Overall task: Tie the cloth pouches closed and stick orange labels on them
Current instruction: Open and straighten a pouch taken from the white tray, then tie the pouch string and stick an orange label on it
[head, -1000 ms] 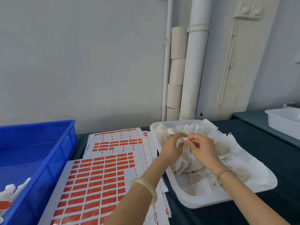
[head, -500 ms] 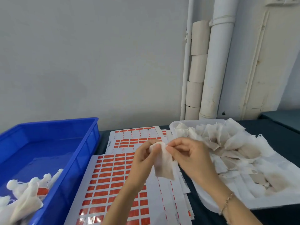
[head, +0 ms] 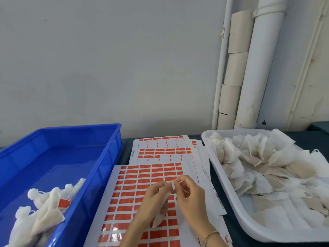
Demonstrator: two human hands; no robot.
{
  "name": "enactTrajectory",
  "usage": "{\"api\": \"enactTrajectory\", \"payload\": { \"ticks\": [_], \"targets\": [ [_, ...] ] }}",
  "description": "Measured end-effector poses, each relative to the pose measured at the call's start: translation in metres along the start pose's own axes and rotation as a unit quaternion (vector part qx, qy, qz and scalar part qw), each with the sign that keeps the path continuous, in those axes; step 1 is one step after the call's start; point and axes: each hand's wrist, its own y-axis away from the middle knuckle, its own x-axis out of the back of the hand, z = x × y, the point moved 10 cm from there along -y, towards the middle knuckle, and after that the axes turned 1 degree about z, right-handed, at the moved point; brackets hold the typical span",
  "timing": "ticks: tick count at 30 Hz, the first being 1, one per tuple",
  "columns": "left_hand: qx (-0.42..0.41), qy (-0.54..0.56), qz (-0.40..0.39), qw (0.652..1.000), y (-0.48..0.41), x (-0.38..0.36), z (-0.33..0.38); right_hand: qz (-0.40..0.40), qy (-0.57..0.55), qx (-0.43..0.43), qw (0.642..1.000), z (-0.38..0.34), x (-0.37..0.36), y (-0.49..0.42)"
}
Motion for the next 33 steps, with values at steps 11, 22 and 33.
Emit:
{"api": "enactTrajectory", "payload": {
  "ticks": [11, 22, 33],
  "targets": [
    [-0.010, 0.123, -0.031, 0.992, 0.006, 0.002, -0.002, 0.056, -0.011, 0.038, 0.998, 0.007, 0.001, 0.003],
    [-0.054, 0.102, -0.092, 0.989, 0.009, -0.007, 0.008, 0.115, 0.028, 0.054, 0.992, 0.002, 0.018, 0.000],
    [0.005, -0.035, -0.148, 0.988, 0.014, -0.016, -0.005, 0.220, -0.059, 0.008, 0.974, 0.014, 0.049, 0.001]
  ]
}}
